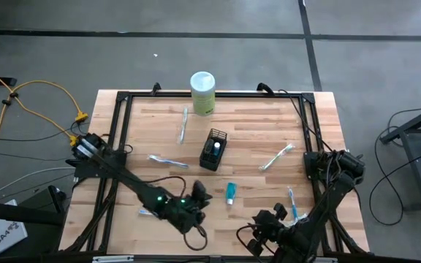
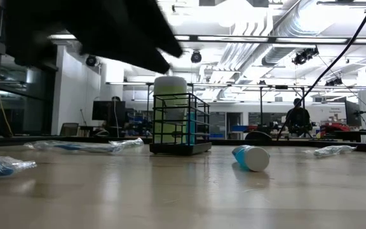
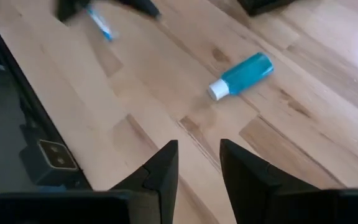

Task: Pick & Place toothbrushing station
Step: Put the blue mouthwash into the middle section of the black wire organizer

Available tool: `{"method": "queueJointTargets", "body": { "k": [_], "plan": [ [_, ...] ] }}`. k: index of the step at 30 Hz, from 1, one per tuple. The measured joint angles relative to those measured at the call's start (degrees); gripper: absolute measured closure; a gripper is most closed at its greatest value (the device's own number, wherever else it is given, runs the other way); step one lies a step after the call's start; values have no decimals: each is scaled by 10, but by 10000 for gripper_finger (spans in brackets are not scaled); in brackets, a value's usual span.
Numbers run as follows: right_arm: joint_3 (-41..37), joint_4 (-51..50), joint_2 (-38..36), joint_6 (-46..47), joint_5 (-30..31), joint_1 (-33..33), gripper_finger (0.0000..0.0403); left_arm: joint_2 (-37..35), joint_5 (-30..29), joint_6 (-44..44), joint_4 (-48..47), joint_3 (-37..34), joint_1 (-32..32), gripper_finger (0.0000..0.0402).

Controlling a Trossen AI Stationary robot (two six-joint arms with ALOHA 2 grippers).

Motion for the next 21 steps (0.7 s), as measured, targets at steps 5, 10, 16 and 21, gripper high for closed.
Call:
{"method": "queueJointTargets", "body": {
  "k": [5,10,16,21],
  "plan": [
    [-42,59,1,-21,-3,-25,293,-39,-2,-170,-119,0,-17,262],
    [-62,92,1,-12,-44,-70,293,-57,-33,-281,-205,0,-30,262],
    [-64,106,1,31,-129,-124,293,-60,-33,-352,-255,0,-32,262],
    [-64,152,1,18,-198,-155,293,-60,-30,-386,-275,0,-38,262]
  ]
}}
